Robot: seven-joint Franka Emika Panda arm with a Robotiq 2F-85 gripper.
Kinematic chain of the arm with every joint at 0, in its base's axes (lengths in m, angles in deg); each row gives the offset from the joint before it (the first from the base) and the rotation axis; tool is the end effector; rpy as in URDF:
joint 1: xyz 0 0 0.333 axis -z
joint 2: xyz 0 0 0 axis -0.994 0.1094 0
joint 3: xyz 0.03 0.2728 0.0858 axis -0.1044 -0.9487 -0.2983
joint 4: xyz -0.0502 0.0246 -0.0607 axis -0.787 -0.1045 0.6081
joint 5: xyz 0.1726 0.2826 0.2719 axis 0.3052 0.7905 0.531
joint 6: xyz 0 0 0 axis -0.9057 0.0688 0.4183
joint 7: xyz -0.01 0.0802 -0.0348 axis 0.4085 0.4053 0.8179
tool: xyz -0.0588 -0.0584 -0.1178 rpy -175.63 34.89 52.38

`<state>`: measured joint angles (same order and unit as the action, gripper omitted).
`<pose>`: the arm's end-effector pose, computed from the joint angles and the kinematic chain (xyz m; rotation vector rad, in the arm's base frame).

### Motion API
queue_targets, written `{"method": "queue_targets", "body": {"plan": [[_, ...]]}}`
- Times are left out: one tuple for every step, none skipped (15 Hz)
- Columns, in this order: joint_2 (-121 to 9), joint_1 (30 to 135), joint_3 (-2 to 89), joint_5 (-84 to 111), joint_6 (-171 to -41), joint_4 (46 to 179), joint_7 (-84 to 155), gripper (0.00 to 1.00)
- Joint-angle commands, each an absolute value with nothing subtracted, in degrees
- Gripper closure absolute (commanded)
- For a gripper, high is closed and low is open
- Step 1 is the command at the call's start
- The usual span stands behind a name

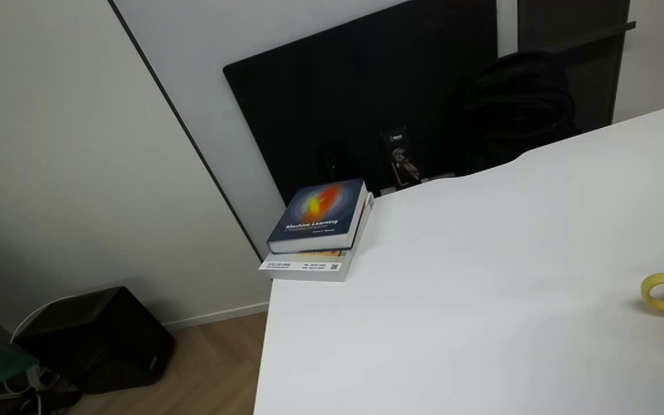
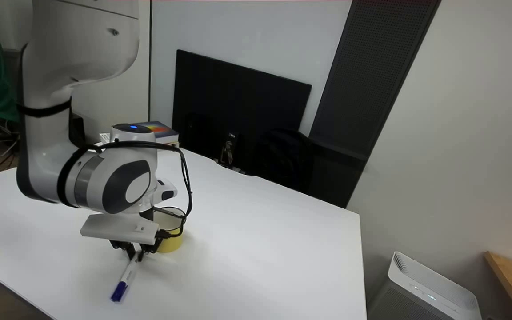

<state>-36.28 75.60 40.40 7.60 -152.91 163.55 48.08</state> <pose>0.4048 0.0636 -0.0469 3.0672 0.6468 0.0357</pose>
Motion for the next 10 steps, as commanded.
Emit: {"method": "queue_targets", "body": {"plan": [[-35.42, 77.75, 39.54, 8.42, -151.79, 162.55, 47.48, 0.94], [-35.70, 78.18, 39.39, 8.70, -151.46, 162.60, 47.43, 0.94], [-36.04, 78.31, 39.49, 9.04, -151.06, 162.67, 47.34, 0.94], [-36.30, 78.35, 39.69, 9.18, -150.64, 162.66, 47.29, 0.94], [-36.49, 78.48, 39.82, 9.28, -150.33, 162.61, 47.27, 0.94], [-36.82, 78.74, 39.76, 9.39, -149.54, 162.50, 47.28, 0.94], [-37.08, 78.66, 40.02, 9.51, -148.80, 162.36, 47.20, 0.94], [-37.50, 78.62, 40.23, 9.63, -147.95, 162.20, 47.12, 0.94], [-37.97, 78.32, 40.67, 9.77, -146.89, 162.03, 46.92, 0.94], [-38.50, 78.29, 40.96, 9.75, -145.81, 161.87, 46.88, 0.94]]}}
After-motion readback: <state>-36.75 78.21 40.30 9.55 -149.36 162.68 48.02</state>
